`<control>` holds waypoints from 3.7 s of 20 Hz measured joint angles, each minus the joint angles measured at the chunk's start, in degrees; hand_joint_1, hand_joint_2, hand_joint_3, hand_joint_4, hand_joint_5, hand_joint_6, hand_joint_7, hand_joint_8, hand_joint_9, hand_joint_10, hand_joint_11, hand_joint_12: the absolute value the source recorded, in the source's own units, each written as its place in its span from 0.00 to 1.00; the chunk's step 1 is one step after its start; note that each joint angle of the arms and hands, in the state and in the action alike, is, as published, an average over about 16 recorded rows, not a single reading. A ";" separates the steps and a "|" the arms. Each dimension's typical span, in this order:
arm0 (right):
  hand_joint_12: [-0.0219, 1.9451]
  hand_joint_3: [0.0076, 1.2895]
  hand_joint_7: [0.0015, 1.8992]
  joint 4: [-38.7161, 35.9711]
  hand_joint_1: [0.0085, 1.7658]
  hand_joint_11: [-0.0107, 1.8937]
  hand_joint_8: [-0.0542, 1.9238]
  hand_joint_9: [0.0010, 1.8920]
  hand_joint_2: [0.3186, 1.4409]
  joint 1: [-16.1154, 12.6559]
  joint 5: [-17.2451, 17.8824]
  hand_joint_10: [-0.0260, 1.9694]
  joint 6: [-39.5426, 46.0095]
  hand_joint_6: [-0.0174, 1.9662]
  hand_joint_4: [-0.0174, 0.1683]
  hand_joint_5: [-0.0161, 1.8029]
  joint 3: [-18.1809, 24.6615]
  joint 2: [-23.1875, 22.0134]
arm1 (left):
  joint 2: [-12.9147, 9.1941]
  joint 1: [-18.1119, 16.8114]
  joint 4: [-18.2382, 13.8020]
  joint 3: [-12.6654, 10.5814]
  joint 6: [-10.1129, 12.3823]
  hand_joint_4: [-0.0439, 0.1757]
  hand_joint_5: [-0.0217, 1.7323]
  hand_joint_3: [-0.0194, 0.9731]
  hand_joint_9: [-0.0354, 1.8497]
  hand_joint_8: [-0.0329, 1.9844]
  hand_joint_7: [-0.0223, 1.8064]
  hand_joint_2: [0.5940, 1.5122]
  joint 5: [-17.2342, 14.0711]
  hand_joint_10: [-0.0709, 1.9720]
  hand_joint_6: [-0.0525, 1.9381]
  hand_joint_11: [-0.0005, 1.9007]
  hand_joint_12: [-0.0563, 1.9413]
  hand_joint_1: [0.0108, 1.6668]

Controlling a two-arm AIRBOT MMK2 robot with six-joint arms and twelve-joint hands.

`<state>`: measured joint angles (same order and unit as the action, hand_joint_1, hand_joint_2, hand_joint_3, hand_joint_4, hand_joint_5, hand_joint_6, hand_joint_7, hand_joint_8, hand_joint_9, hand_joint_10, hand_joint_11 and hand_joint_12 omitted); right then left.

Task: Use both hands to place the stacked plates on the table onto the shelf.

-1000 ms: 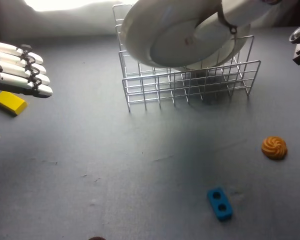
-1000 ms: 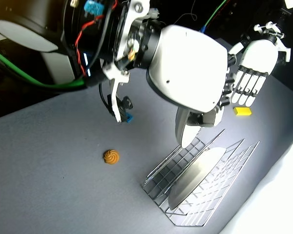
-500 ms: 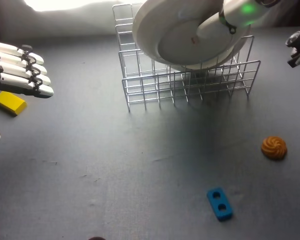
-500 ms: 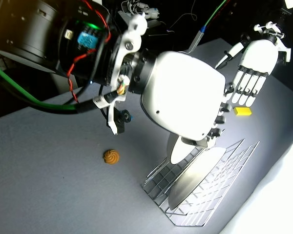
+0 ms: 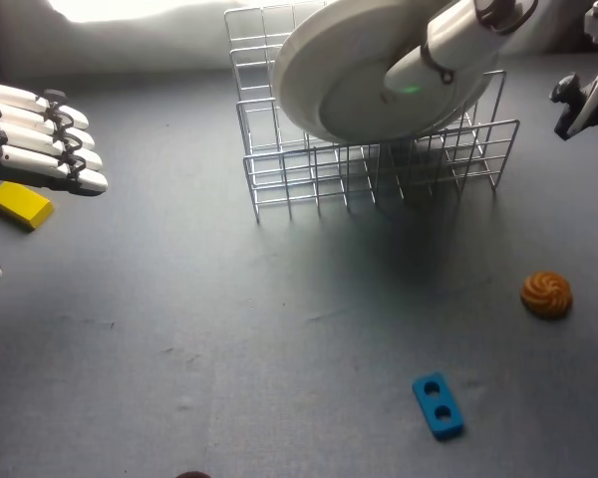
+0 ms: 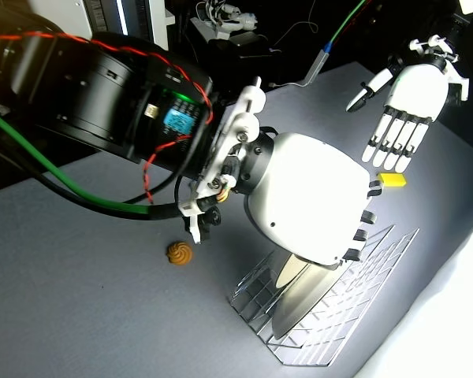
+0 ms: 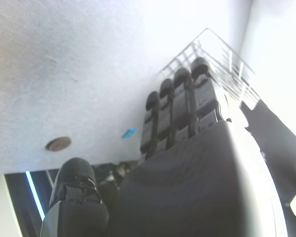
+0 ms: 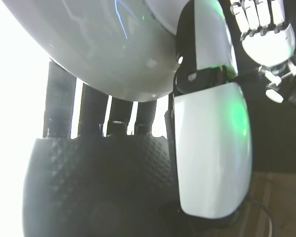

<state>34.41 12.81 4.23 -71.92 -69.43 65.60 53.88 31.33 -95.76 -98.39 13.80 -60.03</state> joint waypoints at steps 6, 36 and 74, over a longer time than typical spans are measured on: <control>0.60 0.00 0.62 -0.61 0.69 0.47 0.37 0.69 0.56 1.33 0.86 0.04 -0.12 0.45 0.06 0.56 -1.95 2.33 | -0.05 -0.02 -0.02 0.20 0.00 0.20 0.08 0.04 0.07 0.02 0.08 0.61 -0.18 0.04 0.03 0.01 0.07 0.00; 0.59 0.00 0.46 -3.05 0.62 0.26 0.04 0.48 0.60 2.56 3.93 0.02 -0.56 0.03 0.08 0.46 1.17 -0.03 | -0.07 -0.09 -0.05 0.32 0.05 0.20 0.08 0.04 0.07 0.02 0.08 0.61 -0.51 0.04 0.03 0.01 0.08 0.00; 0.62 0.00 0.47 -13.36 0.51 0.20 0.04 0.46 0.62 6.06 10.97 0.02 -6.82 0.02 0.09 0.47 31.15 -30.56 | -4.56 -1.46 -0.14 16.02 -0.77 0.20 0.11 0.04 0.11 0.02 0.12 0.63 -2.87 0.04 0.03 0.01 0.19 0.00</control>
<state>21.06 18.87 15.20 -78.74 -38.28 35.04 49.32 29.87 -95.89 -82.37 13.04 -62.90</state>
